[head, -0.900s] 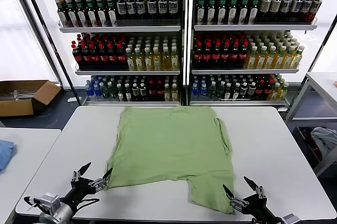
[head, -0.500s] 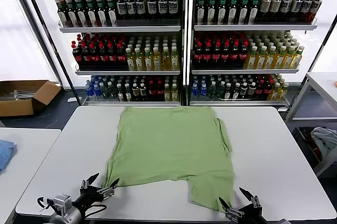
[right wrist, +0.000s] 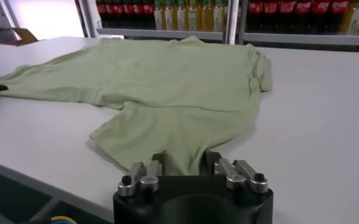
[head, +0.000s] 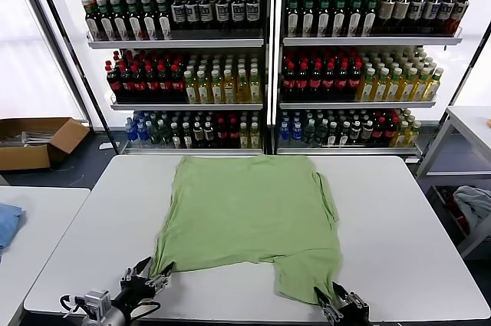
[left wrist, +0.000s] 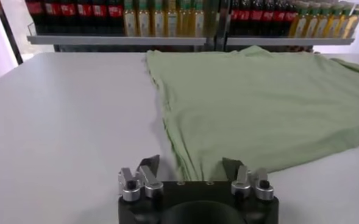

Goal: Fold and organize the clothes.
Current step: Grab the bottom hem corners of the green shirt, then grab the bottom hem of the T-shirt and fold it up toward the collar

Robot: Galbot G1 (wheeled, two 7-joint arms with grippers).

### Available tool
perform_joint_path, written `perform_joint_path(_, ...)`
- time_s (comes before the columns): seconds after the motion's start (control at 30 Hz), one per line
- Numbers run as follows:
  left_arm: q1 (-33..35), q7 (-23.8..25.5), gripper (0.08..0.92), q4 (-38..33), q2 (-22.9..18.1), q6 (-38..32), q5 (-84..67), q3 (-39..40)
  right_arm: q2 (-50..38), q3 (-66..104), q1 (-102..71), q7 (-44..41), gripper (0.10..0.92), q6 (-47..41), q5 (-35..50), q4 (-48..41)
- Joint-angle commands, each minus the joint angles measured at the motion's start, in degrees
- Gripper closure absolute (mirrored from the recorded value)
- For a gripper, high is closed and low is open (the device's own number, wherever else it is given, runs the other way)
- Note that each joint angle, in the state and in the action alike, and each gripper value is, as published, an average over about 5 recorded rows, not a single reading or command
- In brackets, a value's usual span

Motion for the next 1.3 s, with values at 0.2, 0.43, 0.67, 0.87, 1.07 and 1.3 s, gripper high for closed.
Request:
perform_joint_path(0.2, 0.5, -1.9, 0.719, -1.6, -0.7, -0.6, 0.6, 0.8, 0.5, -0.7, 0.1, -0.5, 0.918, 2.4, 0.8, 0.0)
perform_joint_path(0.43, 1.4, -2.6, 0.895, -4.8, -0.7, -1.1, 0.4, -0.2, 1.0, 1.1, -1.9, -3.4, 0.918, 7.9, 3.9, 1.6)
perform_joint_path(0.67, 5.3, -2.9, 0.913, -11.4, -1.4, -1.1, 0.3, -2.4, 1.7, 5.3, -8.3, -6.4, 0.918, 11.2, 7.2, 5.6)
perform_joint_path(0.87, 8.5, -3.1, 0.913, -15.6, -2.0, -0.7, 0.3, -4.5, 3.4, 9.3, -13.1, -7.9, 0.918, 11.8, 9.4, 8.7)
perform_joint_path(1.07, 11.7, -3.4, 0.913, -18.6, -2.9, -0.4, 0.4, -6.4, 5.4, 11.0, -17.0, -8.7, 0.918, 13.3, 10.1, 10.7)
perform_joint_path(1.3, 11.2, -3.2, 0.913, -20.9, -1.4, 0.8, 0.2, -5.8, 5.6, 10.3, -15.8, -7.4, 0.918, 14.2, 15.4, 12.1)
